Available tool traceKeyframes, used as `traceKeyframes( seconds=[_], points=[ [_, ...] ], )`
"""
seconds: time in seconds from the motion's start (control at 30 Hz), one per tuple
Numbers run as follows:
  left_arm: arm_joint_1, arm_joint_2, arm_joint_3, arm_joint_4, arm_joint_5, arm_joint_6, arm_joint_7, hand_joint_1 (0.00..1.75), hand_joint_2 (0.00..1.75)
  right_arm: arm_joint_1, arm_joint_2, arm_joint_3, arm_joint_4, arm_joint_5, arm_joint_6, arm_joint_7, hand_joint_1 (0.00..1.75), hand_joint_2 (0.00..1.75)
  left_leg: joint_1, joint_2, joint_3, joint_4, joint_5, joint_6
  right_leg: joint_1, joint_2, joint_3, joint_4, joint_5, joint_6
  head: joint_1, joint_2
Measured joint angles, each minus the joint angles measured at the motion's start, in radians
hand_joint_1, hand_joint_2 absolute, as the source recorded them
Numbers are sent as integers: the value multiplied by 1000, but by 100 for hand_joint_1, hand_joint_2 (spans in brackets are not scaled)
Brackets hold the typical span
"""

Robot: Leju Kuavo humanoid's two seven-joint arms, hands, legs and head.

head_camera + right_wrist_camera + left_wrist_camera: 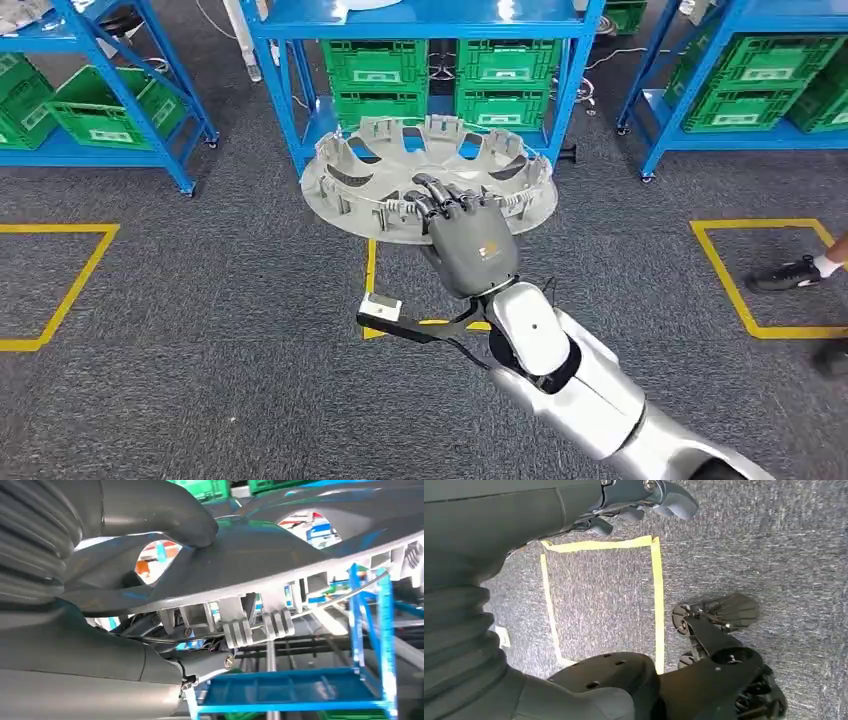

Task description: Take the parts from the cabinet and place them on the table.

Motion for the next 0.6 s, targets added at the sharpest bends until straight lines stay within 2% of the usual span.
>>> traceKeyframes(
  seconds=[0.03,0.07,0.1,0.13,0.17,0.2,0.23,0.27,0.3,0.33,0.37,0.4,0.43,0.47,0.53,0.57,0.6],
  points=[
    [2,0,0,0,0,0,0,0,175,-1,0,0,-1,0,2,0,175,175,2,-12,-2,-6,4,7,3,-11,3,-2,0,7,0,0],
    [4,-1,0,0,0,0,2,0,175,-2,-2,0,-3,-1,3,0,175,175,13,-22,5,-15,14,16,-3,12,1,4,-8,16,0,0],
    [3,-4,0,0,0,0,2,0,175,-3,-6,0,-4,-3,3,-6,175,175,13,-33,3,-18,17,20,-5,75,-9,31,-29,19,1,0],
    [0,-2,0,0,0,0,3,0,175,-4,-6,0,-4,-5,3,-12,175,175,13,-41,-1,-18,20,26,-7,107,-39,94,-69,20,3,0],
    [-2,-2,0,0,0,0,3,0,175,-3,-10,0,-4,-6,4,-15,175,175,13,-53,-4,-18,22,29,-7,119,-77,175,-108,22,3,0],
    [-4,-3,0,0,0,0,3,0,175,-2,-11,1,-4,-6,4,-18,175,175,11,-66,-7,-17,23,30,-6,124,-116,255,-139,23,3,0],
    [-4,-3,0,0,0,0,3,0,175,-1,-12,2,-4,-6,4,-16,175,175,11,-82,-10,-14,23,31,-6,125,-142,307,-148,25,3,0],
    [-4,-3,0,0,-1,-1,3,0,175,1,-12,3,-4,-5,5,-12,175,175,11,-96,-13,-10,24,30,-7,125,-143,306,-133,24,3,0],
    [-3,-3,0,0,-3,-2,3,0,175,2,-12,3,-4,-1,6,-10,175,175,12,-111,-15,-5,24,29,-9,126,-121,259,-98,24,3,0],
    [-1,-3,0,0,-4,-4,3,0,175,2,-12,4,-4,2,10,-7,175,175,14,-127,-17,1,23,26,-11,131,-82,182,-56,23,3,0],
    [-1,-5,0,0,-7,-6,3,0,175,2,-12,3,-6,5,13,-1,175,175,15,-140,-19,7,22,23,-13,146,-37,93,-15,23,3,0],
    [-1,-5,0,0,-9,-7,3,0,175,1,-12,3,-8,9,18,3,175,175,17,-152,-26,13,21,17,-20,196,-9,32,-16,22,3,0],
    [-3,-4,0,0,-10,-8,3,0,175,1,-11,3,-12,11,23,5,175,175,11,-165,-34,22,20,8,-14,197,-9,23,-17,21,3,0],
    [-2,-4,0,0,-12,-8,3,0,175,2,-11,3,-16,13,26,5,175,175,14,-171,-39,18,24,1,-15,182,-13,26,-15,16,2,0],
    [3,-4,0,0,-15,-8,5,0,175,2,-9,4,-22,17,37,8,175,175,18,-190,-42,8,34,-15,-8,166,-15,25,-10,3,3,0],
    [5,-1,0,0,-16,-8,5,0,175,2,-5,4,-25,21,41,10,175,175,18,-196,-50,9,34,-19,-16,152,-12,17,-3,-8,4,0],
    [6,-2,0,0,-18,-8,5,0,175,2,-2,4,-27,25,42,11,175,175,13,-142,-53,25,22,-21,-16,142,-10,13,-1,-14,1,0]
  ],
)
